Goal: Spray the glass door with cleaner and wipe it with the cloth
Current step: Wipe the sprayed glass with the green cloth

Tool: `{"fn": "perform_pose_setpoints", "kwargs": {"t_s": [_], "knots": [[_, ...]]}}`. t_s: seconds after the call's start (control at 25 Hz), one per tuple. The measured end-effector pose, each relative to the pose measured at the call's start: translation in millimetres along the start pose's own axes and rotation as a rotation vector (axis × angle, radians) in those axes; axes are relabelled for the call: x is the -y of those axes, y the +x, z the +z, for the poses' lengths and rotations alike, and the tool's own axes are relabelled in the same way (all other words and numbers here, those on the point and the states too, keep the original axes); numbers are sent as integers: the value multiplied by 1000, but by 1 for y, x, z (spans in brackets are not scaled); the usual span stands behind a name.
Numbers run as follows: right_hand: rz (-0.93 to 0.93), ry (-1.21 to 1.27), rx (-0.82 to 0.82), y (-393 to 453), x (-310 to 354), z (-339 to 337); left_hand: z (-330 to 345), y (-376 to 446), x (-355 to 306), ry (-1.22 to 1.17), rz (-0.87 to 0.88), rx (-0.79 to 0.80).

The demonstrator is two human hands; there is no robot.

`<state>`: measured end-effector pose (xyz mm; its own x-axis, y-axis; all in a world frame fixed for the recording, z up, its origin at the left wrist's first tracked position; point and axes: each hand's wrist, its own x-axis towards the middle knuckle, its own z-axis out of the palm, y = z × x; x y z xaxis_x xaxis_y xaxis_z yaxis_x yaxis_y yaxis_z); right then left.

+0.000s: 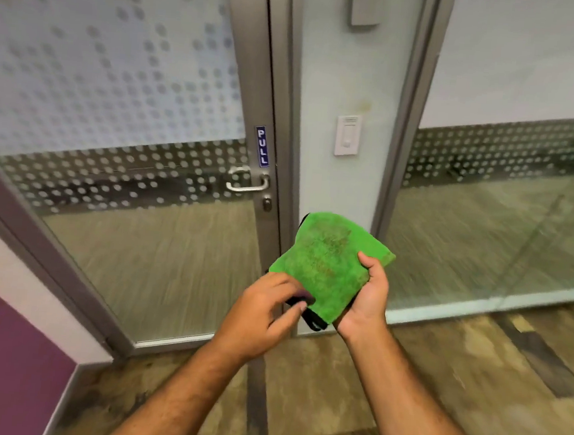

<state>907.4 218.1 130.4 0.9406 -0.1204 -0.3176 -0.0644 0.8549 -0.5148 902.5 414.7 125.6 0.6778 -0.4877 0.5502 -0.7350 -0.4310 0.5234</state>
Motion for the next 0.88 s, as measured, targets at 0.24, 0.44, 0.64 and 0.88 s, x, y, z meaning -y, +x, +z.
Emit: {"fn": "perform_pose_setpoints", "kwargs": {"t_s": [0.24,0.44,0.64,0.88], "knots": [[125,-43,65,68,-27,67,-48,20,73,-103,-359,-380],[185,-54,116,104,-72,130,-104,39,128,-21,-394,-487],[28,-105,148,132,-133,223,-187,65,190,20,-346,-607],[-325,-119,118,161,-208,355,-323,93,264,158,-194,-664]]}}
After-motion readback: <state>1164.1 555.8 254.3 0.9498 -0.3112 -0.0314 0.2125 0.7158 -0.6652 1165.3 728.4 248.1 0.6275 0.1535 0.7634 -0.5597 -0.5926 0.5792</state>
